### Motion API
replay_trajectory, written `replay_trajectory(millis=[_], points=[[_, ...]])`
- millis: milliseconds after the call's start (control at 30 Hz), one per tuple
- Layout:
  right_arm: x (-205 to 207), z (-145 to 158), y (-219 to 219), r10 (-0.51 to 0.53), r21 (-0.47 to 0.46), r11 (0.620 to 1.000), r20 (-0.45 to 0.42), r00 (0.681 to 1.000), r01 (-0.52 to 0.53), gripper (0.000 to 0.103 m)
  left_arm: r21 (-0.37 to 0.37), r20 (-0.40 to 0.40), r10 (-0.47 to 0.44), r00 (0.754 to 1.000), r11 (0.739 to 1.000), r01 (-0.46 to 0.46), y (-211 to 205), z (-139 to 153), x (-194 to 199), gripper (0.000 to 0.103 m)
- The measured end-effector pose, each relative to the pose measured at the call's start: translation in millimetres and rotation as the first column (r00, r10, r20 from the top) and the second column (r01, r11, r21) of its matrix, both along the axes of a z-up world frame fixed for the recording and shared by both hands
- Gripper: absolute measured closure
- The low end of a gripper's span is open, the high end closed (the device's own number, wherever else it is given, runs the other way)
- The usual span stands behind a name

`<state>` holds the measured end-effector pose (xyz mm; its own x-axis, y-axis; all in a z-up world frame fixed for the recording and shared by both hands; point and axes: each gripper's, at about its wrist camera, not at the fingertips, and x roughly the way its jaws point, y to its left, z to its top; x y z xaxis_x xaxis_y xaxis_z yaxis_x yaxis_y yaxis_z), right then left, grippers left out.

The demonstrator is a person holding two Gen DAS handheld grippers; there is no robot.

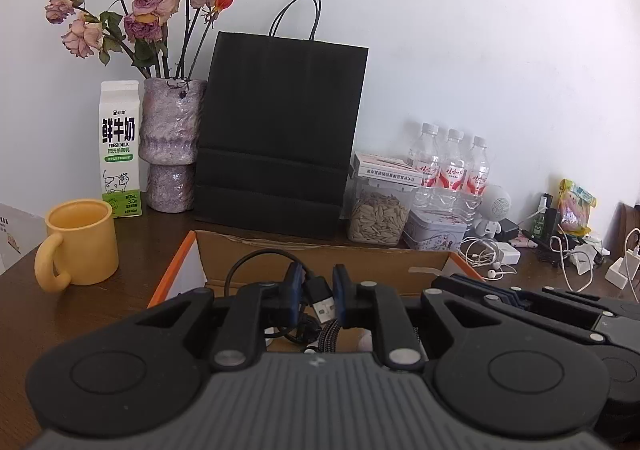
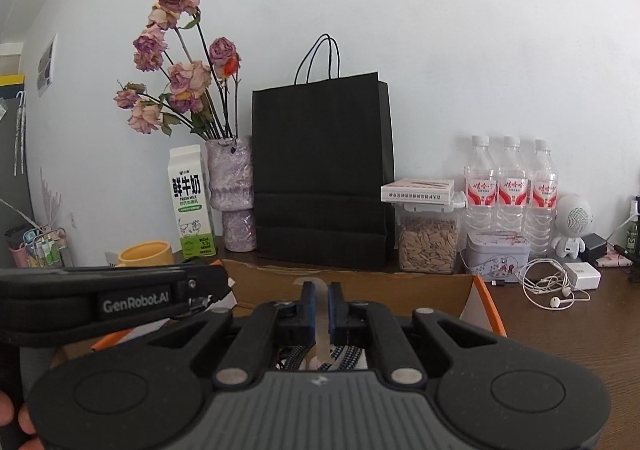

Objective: Organize objects
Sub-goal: 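Lower the wipes pack into the box and open the right tool while the left tool releases the cable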

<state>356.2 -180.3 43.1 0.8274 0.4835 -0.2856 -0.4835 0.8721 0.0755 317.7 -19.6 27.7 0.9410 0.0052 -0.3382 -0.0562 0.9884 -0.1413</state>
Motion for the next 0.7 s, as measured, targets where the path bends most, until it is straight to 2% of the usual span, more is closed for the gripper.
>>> replay_trajectory(millis=[433,467,500,533,567,600,633,667,700], points=[[4.1,-8.4,1.8,-0.018,-0.032,0.999,-0.024,1.000,0.017,0.096,-0.001,-0.013,0.003,1.000,1.000,-0.003,-1.1,-2.3,1.3,0.084],[4.7,-9.0,2.2,-0.022,-0.037,0.999,-0.028,0.999,0.021,0.093,-0.003,-0.013,0.006,1.000,1.000,-0.006,-0.9,-2.6,1.2,0.080],[5.3,-9.7,2.7,-0.031,-0.043,0.999,-0.032,0.999,0.030,0.093,-0.003,-0.014,0.007,1.000,1.000,-0.007,-0.9,-2.5,1.4,0.068],[5.9,-10.2,3.0,-0.042,-0.049,0.998,-0.036,0.998,0.040,0.091,-0.004,-0.015,0.012,1.000,1.000,-0.012,-0.9,-2.5,1.1,0.043],[6.5,-10.4,2.8,-0.048,-0.052,0.998,-0.042,0.998,0.046,0.080,-0.004,-0.011,0.022,1.000,1.000,-0.022,-1.1,-2.1,0.1,0.031],[6.8,-10.3,3.0,-0.056,-0.055,0.997,-0.045,0.997,0.054,0.059,-0.001,-0.001,0.034,0.999,0.999,-0.034,-1.0,-1.7,-0.8,0.013],[6.8,-9.9,2.9,-0.067,-0.058,0.996,-0.043,0.997,0.065,0.046,0.003,0.010,0.044,0.999,0.999,-0.044,-1.0,-1.2,-1.9,0.005],[6.3,-9.5,3.0,-0.077,-0.060,0.995,-0.039,0.996,0.075,0.022,0.005,0.019,0.056,0.998,0.998,-0.056,-0.6,0.1,-2.7,0.002],[5.3,-9.0,2.3,-0.088,-0.061,0.994,-0.031,0.996,0.086,0.007,0.004,0.028,0.065,0.998,0.998,-0.065,-0.1,0.5,-4.0,0.000]])
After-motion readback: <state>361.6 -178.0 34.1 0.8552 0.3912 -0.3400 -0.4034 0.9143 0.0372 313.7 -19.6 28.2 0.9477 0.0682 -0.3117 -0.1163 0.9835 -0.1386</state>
